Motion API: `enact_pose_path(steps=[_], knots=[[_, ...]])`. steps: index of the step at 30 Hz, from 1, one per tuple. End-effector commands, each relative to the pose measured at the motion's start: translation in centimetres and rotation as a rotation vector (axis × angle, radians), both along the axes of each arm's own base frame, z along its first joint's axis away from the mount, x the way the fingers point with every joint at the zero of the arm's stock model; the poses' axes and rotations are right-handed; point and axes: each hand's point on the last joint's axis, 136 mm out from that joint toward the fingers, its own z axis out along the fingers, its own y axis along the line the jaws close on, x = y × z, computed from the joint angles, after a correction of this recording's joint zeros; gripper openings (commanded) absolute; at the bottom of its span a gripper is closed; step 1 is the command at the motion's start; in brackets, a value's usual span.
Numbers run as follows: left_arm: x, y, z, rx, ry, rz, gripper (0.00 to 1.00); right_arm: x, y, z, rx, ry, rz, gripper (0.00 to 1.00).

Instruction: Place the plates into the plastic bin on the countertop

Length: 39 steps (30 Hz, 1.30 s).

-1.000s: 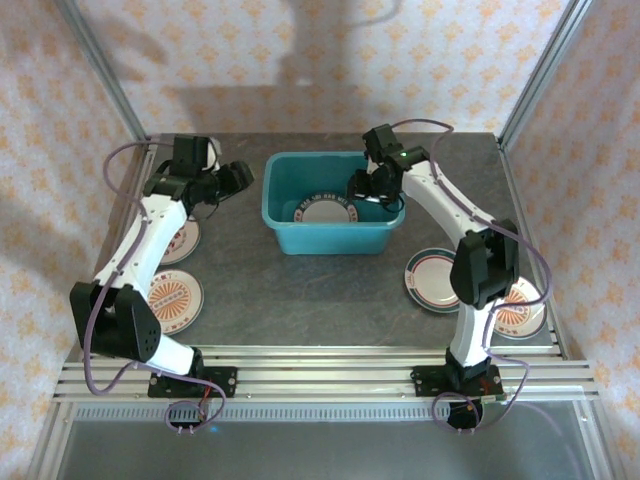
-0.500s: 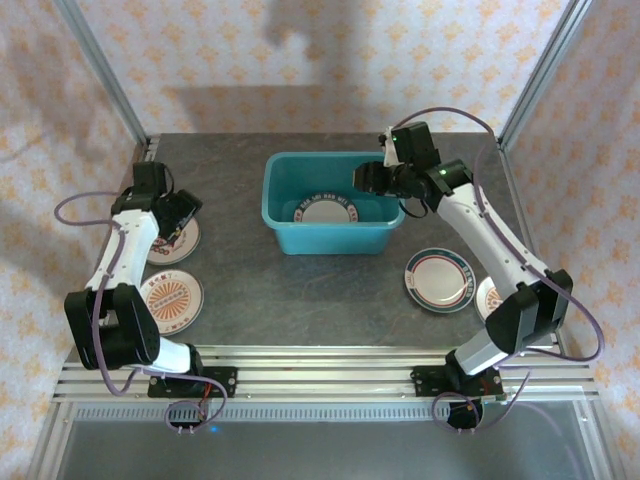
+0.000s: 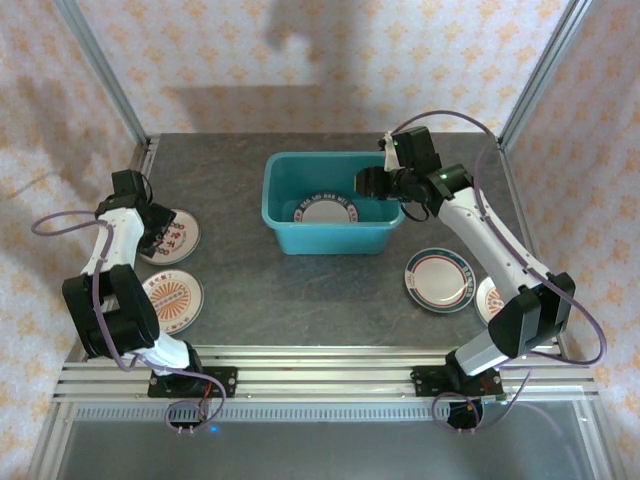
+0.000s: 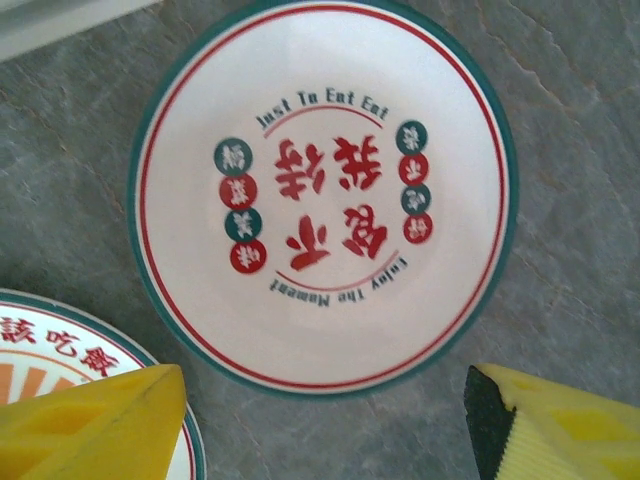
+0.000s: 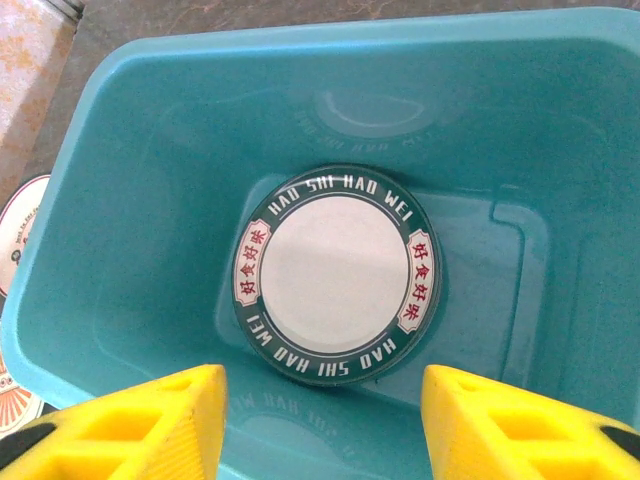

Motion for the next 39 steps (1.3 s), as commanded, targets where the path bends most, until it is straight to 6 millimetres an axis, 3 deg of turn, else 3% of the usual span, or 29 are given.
enact_pose_path(steps=[1, 9, 16, 25, 34, 39], knots=[[-1.0, 1.6, 0.0, 0.069, 0.066, 0.051, 0.76, 0.3, 0.4, 1.9, -0.013, -0.045, 0.040, 0.54], [-0.9, 2.5, -0.6, 0.135, 0.112, 0.091, 0.76, 1.6, 1.7, 3.1, -0.021, -0.031, 0.094, 0.54], [1.8, 0.1, -1.1, 0.123, 0.102, -0.095, 0.76, 2.2, 2.3, 3.2, 0.005, -0.013, 0.088, 0.54], [4.0, -3.2, -3.3, 0.065, 0.260, -0.435, 0.75, 1.3, 1.0, 2.0, 0.013, -0.023, 0.013, 0.54], [5.7, -5.2, -5.7, 0.066, 0.374, -0.606, 0.72, 0.8, 0.4, 1.4, 0.017, -0.014, -0.018, 0.54], [5.6, -5.1, -6.5, 0.086, 0.436, -0.657, 0.70, 0.7, 0.3, 1.1, 0.017, -0.005, -0.023, 0.54]])
